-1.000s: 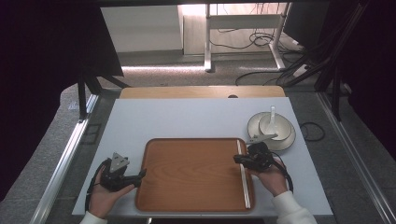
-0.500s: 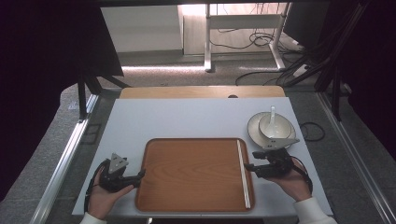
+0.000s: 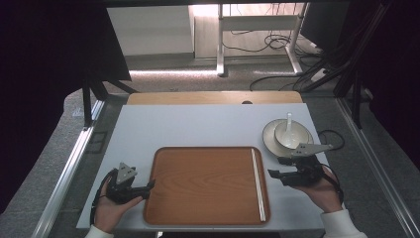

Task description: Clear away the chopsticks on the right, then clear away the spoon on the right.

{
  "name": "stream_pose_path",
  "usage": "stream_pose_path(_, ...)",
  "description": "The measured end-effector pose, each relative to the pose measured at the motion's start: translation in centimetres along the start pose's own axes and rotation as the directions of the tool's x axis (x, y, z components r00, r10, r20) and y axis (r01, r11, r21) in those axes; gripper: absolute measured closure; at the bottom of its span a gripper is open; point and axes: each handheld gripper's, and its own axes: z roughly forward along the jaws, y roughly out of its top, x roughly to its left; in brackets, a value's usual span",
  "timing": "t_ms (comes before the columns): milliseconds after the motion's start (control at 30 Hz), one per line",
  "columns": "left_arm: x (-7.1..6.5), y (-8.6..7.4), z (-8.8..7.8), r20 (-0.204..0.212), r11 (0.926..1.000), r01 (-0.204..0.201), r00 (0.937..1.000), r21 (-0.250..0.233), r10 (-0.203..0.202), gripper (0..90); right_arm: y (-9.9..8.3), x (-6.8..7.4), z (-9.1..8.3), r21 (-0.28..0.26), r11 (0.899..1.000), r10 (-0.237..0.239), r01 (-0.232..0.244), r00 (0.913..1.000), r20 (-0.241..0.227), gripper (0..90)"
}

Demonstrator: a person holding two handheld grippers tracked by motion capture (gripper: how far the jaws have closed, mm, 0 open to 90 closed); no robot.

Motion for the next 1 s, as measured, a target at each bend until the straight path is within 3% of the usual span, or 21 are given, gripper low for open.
stream_pose_path(267,0.0,0.1,-0.2,-0.007,1.0,-0.001,1.0,-0.004,0.001,17.8,0.8,-1.0,-0.6,-0.024,1.0,0.012,-0.011,0.9994,0.032,39.5)
stream_pose_path(500,0.0,0.2,-0.1,-0.009,1.0,-0.003,1.0,-0.002,0.002,17.8,2.3,-3.3,-0.9,-0.037,0.999,0.009,-0.005,0.9949,0.1,41.4)
stream_pose_path(800,0.0,0.2,-0.1,-0.008,1.0,-0.006,1.0,0.001,0.006,17.8,4.1,-9.9,0.7,-0.027,0.992,0.125,-0.123,0.9833,0.132,41.9)
stream_pose_path(1000,0.0,0.1,0.0,-0.006,1.0,-0.006,1.0,0.004,0.006,17.8,4.7,-12.2,1.9,-0.014,0.988,0.152,-0.152,0.9772,0.148,41.9)
